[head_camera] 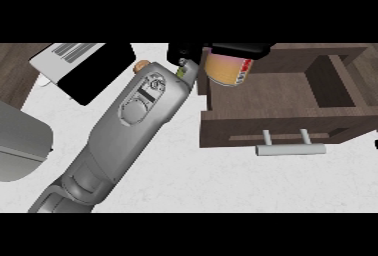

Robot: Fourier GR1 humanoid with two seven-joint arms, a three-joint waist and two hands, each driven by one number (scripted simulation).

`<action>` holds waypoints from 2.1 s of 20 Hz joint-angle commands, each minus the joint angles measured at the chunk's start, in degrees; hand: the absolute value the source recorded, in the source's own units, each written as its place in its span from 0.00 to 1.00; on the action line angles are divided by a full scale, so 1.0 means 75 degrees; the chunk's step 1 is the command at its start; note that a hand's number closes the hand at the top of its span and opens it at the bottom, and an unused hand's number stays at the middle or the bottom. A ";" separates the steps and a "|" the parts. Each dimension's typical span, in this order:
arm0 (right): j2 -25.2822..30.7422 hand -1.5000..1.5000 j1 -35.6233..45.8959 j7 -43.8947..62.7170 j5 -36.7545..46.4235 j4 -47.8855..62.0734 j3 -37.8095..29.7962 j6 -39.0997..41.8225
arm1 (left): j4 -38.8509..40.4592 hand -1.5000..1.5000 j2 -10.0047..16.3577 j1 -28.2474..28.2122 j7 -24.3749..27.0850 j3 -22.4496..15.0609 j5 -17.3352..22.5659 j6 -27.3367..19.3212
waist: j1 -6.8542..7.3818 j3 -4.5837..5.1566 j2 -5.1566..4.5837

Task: Pick up the can, place it into the drawer and close the drawer

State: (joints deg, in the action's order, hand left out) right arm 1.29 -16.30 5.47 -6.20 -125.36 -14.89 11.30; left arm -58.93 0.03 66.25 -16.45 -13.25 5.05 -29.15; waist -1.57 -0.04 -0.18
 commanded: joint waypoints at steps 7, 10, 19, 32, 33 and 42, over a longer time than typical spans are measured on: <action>0.0039 0.00 0.0292 -0.0090 -0.0141 0.0254 -0.0151 0.0054 | 0.2505 1.00 -0.0004 0.1613 0.0741 -0.0268 0.0930 -0.0322 | -0.0142 -0.0006 -0.0051; 0.0129 0.00 0.0659 0.0047 0.0114 0.0441 -0.0057 -0.0061 | 0.3178 1.00 -0.0004 0.2354 0.0858 0.0070 0.1146 -0.0106 | -0.0134 -0.0005 -0.0069; 0.0004 0.00 0.0807 0.0084 0.0410 0.0479 0.0229 -0.0122 | 0.3760 1.00 -0.0004 0.2204 0.1361 -0.1255 0.2385 -0.0505 | -0.0354 -0.0010 -0.0115; 0.0215 0.00 0.0973 0.0213 0.0164 0.0535 0.0059 -0.0005 | 0.4656 1.00 -0.0004 0.2324 0.2127 -0.2194 0.2871 -0.1043 | -0.0610 -0.0017 -0.0158; 0.0173 0.00 0.1128 0.0145 0.0073 0.0710 -0.0065 -0.0110 | 0.4924 1.00 -0.0004 0.2237 0.2428 -0.1995 0.2818 -0.0552 | -0.0419 -0.0011 -0.0149; 0.0375 0.00 0.1177 0.0474 0.0078 0.0332 0.0028 0.0004 | 0.5151 0.00 -0.0004 0.2098 0.2502 -0.2813 0.3016 -0.1254 | -0.0739 -0.0014 -0.0197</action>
State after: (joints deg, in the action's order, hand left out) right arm 3.54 -6.95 7.74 -5.10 -121.17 -14.33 11.14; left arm -21.77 0.00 83.05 0.93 -33.08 27.11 -38.06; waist -6.86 -0.17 -1.64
